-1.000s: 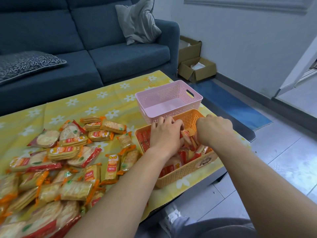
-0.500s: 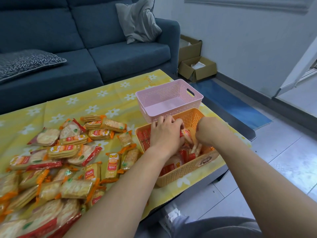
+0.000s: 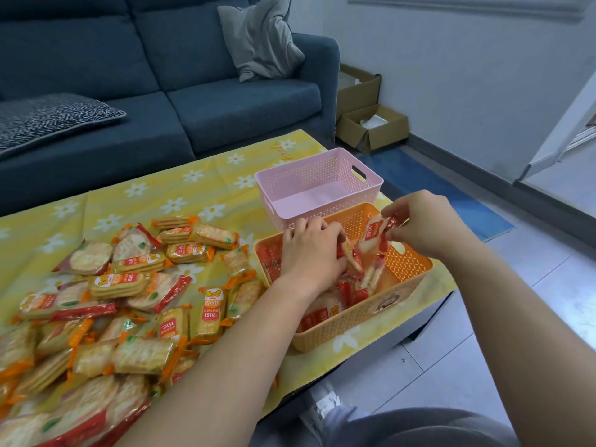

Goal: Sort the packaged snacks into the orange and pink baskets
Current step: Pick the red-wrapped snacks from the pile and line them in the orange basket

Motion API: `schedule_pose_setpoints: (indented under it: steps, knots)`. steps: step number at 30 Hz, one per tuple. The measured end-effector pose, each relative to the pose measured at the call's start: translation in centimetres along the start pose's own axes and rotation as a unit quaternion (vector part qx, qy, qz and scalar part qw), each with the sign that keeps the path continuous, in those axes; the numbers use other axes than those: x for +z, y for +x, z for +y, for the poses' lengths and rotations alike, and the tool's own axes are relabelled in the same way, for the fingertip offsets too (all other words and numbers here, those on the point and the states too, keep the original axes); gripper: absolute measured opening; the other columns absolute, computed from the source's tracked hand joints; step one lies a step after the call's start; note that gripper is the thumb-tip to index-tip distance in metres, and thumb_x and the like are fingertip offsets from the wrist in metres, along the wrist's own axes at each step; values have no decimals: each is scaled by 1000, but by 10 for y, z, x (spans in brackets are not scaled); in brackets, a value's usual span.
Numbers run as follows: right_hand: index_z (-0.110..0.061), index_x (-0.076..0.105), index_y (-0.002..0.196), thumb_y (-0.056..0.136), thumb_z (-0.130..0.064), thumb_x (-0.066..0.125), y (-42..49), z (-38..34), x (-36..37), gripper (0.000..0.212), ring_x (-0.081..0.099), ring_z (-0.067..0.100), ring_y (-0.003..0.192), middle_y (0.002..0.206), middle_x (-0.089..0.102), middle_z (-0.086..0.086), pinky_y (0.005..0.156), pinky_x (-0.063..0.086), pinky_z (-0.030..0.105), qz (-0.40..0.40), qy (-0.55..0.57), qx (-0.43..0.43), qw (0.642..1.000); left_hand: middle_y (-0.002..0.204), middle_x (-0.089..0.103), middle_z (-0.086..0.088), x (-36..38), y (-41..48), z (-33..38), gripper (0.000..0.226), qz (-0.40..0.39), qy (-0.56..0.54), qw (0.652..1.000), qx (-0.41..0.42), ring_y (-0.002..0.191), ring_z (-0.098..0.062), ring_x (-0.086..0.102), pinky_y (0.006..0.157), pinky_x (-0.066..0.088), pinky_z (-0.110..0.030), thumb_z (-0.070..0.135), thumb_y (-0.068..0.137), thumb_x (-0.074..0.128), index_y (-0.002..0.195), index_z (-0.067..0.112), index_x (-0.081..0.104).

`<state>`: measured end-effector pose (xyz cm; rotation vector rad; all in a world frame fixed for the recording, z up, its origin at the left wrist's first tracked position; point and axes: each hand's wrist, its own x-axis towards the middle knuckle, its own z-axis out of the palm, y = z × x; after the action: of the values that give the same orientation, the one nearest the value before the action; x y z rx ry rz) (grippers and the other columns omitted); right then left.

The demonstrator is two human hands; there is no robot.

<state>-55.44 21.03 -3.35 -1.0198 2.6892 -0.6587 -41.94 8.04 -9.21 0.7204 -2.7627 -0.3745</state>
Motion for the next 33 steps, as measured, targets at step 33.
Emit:
schedule_pose_setpoints:
  steps: [33]
  knots:
    - [-26, 77, 97, 87, -18, 71, -35, -42, 30, 14, 67, 13, 92, 96, 72, -9, 84, 55, 31, -147, -42, -128, 980, 100, 69, 8, -43, -86, -13, 28, 45, 85, 995, -27, 99, -20, 62, 81, 43, -37, 55, 88, 59, 98, 29, 59]
